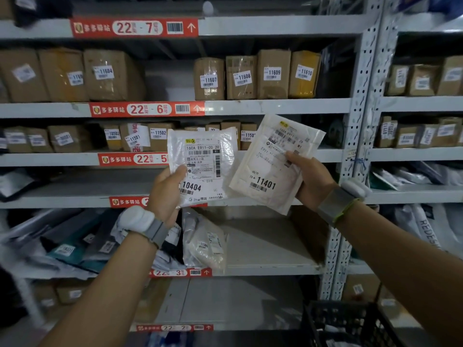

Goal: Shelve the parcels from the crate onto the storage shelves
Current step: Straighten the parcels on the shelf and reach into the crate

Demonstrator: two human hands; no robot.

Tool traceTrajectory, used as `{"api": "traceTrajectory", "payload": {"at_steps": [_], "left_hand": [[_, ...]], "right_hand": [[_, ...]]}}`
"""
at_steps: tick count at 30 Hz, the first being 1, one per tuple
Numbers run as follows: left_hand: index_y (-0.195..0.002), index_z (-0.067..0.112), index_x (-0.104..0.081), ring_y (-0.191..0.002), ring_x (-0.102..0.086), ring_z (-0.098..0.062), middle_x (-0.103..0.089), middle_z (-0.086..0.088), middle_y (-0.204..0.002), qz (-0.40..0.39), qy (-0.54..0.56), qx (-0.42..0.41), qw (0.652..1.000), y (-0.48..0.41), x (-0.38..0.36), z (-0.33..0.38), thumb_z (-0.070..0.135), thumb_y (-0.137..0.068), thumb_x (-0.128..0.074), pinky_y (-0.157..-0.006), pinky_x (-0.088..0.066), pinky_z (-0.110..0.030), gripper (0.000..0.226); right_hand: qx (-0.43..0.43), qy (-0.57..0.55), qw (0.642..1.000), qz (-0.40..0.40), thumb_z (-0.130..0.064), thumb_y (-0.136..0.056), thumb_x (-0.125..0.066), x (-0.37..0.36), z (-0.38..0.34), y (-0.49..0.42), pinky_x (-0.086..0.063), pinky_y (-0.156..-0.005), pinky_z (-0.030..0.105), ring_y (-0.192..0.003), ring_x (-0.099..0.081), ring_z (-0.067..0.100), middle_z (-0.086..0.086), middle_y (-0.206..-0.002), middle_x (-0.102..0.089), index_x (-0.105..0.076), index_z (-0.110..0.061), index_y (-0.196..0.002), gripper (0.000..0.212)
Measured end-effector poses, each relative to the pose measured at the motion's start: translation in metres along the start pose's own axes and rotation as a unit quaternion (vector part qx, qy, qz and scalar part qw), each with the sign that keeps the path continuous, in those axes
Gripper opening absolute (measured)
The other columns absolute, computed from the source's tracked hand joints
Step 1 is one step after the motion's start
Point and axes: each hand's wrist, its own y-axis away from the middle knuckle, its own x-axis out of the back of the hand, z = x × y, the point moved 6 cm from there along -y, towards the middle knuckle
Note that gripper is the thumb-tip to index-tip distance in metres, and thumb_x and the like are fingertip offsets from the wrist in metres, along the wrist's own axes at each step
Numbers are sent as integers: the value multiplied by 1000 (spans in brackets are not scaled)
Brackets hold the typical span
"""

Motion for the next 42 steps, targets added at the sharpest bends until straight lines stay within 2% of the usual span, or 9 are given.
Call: {"api": "traceTrajectory", "payload": {"at_steps": [4, 10, 19, 21, 25, 31, 37, 40, 42], "left_hand": [[-103, 20, -67, -94, -73, -28, -76, -8, -102, 11, 7, -3, 1000, -1, 8, 0, 24, -99, -56, -83, -58, -46, 13], [-108, 19, -66, -92, -73, -28, -75, -9, -105, 5, 18, -6, 1000, -2, 18, 0, 24, -99, -56, -70, -58, -38, 15], [-109, 16, -68, -99, -71, -33, -75, -11, -104, -3, 27, 24, 999, -1, 37, -18, 23, -98, -58, -91, -54, -56, 17], [-108, 17, -69, -98, -71, -32, -76, -10, -103, -6, 22, 33, 999, 2, 45, -30, 23, -97, -59, -90, -55, -53, 16], [-108, 21, -68, -89, -74, -24, -77, -5, -99, -15, 9, 41, 999, 10, 59, -48, 22, -100, -55, -71, -59, -39, 15], [-114, 15, -67, -94, -73, -30, -75, -11, -107, 0, -11, 66, 998, -4, 107, -72, 15, -99, -56, -81, -59, -46, 19], [-122, 11, -63, -97, -71, -35, -73, -12, -110, -15, -59, 108, 992, -41, 191, -83, -4, -88, -64, -76, -59, -54, 38], [-121, 13, -64, -92, -70, -37, -73, -17, -107, 22, -102, 126, 986, -82, 249, -82, -7, -89, -60, -67, -61, -49, 39], [-122, 10, -65, -90, -69, -38, -73, -19, -105, 28, -123, 126, 984, -100, 275, -80, -8, -88, -58, -66, -60, -46, 40]], "right_hand": [[2, 18, 1000, -1, -12, -98, -55, -8, 1, -1, -61, -77, 43, -101, -71, 27, 9, -116, -72, -62, -13, -122, 25], [2, 23, 1000, -20, -11, -98, -55, -23, 7, -3, -59, -84, 46, -104, -71, 29, 11, -117, -72, -64, -12, -119, 23], [-21, 38, 999, 3, -11, -94, -62, -36, 42, 3, -56, -90, 52, -103, -71, 31, 11, -115, -73, -66, -13, -116, 22], [-41, 51, 998, 13, -13, -92, -66, -39, 60, 4, -54, -92, 55, -105, -70, 33, 12, -115, -72, -65, -11, -121, 29], [-86, 76, 993, -8, -11, -92, -65, -55, 91, 3, -55, -91, 56, -101, -71, 33, 13, -113, -73, -65, -10, -121, 29], [-143, 200, 968, -48, -13, -90, -69, -99, 150, -19, -55, -89, 58, -97, -72, 34, 12, -109, -74, -70, -13, -110, 20], [-156, 241, 955, -74, -7, -90, -68, -180, 237, -71, -53, -96, 48, -105, -68, 33, 14, -120, -69, -67, -2, -120, 31], [-93, 279, 948, -120, -4, -87, -71, -238, 280, -112, -53, -77, 27, -101, -66, 25, 9, -116, -69, -63, -3, -120, 34], [-33, 294, 947, -128, -4, -85, -72, -263, 287, -123, -48, -66, 14, -102, -63, 19, -1, -107, -66, -55, -5, -130, 48]]}}
